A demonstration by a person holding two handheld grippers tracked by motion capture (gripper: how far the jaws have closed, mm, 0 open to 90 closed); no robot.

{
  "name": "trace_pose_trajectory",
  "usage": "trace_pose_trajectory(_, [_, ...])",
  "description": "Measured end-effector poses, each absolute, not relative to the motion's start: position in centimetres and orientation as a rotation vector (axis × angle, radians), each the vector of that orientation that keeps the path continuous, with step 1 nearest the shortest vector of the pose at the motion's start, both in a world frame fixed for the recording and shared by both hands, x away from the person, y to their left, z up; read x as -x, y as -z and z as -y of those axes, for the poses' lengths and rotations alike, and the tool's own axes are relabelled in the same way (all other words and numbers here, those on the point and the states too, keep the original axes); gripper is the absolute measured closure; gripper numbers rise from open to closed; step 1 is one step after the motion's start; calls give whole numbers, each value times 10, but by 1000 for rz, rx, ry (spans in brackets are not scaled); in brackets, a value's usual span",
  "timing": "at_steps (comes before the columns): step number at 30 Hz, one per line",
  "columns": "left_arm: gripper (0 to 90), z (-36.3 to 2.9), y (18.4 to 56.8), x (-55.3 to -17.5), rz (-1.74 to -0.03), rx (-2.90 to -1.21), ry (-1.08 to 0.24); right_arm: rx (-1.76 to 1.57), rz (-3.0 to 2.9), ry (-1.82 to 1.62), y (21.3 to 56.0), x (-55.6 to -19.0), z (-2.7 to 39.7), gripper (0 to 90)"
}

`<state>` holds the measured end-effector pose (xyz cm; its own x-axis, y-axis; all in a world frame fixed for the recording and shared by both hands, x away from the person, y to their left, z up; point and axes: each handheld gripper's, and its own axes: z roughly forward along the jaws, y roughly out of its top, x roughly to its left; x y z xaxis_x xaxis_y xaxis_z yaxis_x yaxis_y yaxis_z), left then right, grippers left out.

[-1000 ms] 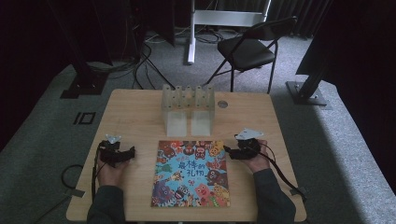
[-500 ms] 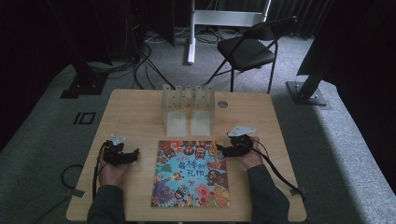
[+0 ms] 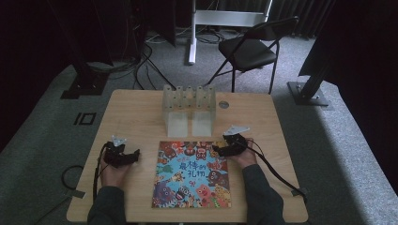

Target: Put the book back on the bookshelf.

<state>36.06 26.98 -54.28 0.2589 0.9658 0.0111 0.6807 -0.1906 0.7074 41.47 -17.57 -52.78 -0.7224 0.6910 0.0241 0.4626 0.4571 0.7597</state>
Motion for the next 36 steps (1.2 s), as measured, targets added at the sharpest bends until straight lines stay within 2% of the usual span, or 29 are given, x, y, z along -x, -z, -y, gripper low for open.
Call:
trace_pose_trajectory(1, [250, -268, 542, -359, -1448, -1947, -587, -989, -2424, -1128, 530, -416, 176, 251])
trace_pose_trajectory(7, [245, -249, 528, -345, -1310, -1969, -582, -1011, -2432, -1114, 536, -419, 175, 251])
trace_pose_trajectory(9, [199, -243, 525, -340, -1290, -1973, -581, -1015, -2437, -1110, 537, -419, 174, 251])
trace_pose_trajectory(16, [123, -214, 518, -312, -1150, -2018, -543, -1040, -2438, -1166, 540, -419, 180, 255])
trace_pose_trajectory(27, [62, -173, 519, -271, -989, -2121, -513, -1051, -2446, -1183, 543, -419, 182, 255])
trace_pose_trajectory(36, [21, -133, 525, -253, -814, -2215, -452, -1074, -2446, -1205, 544, -419, 182, 254])
